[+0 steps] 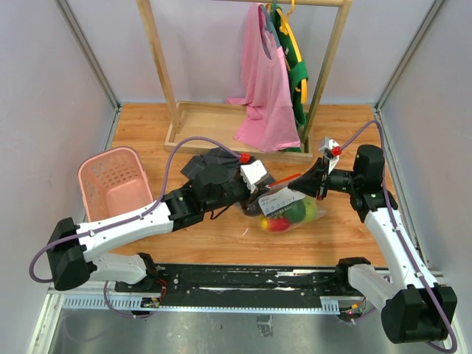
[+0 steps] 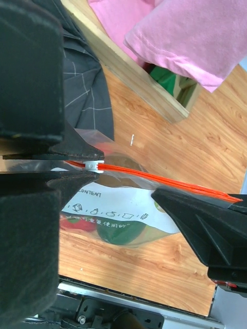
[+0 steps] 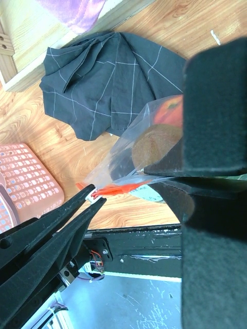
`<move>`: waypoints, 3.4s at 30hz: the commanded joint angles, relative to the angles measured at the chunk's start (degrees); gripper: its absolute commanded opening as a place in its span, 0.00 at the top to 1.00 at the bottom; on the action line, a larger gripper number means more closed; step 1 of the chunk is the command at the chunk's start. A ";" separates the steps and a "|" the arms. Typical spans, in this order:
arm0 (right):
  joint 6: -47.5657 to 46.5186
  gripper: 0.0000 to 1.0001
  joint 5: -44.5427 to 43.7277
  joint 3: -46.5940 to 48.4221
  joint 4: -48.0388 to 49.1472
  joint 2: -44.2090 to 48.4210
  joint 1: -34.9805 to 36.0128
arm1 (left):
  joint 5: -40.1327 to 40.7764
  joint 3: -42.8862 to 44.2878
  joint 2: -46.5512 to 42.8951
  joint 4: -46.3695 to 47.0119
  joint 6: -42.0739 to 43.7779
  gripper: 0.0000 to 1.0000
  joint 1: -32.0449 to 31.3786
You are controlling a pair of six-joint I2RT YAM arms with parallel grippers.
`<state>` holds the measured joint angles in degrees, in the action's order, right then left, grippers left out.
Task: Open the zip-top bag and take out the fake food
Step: Unzip the zipper food storage bag at the center of the board.
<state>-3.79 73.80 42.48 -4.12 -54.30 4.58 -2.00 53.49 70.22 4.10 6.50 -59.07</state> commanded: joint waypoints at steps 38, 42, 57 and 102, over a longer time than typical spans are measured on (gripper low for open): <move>0.66 0.99 0.38 1.72 1.74 0.62 -2.07 | 2.24 -6.51 -5.29 -1.88 -0.49 1.00 2.69; 0.72 0.99 0.37 1.53 1.72 0.60 -2.21 | 2.31 -7.15 -5.73 -1.93 -0.55 1.00 2.90; 0.65 0.99 0.29 1.58 1.68 0.54 -2.47 | 2.86 -10.51 -7.53 -2.23 -1.44 1.00 4.20; 0.72 0.99 0.36 1.55 1.74 0.58 -3.33 | 7.21 -20.65 -11.60 -4.23 -3.84 1.00 9.19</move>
<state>-3.38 73.80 42.48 -4.14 -54.33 2.57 2.31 34.02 58.35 1.98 3.55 -50.78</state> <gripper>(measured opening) 0.010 0.052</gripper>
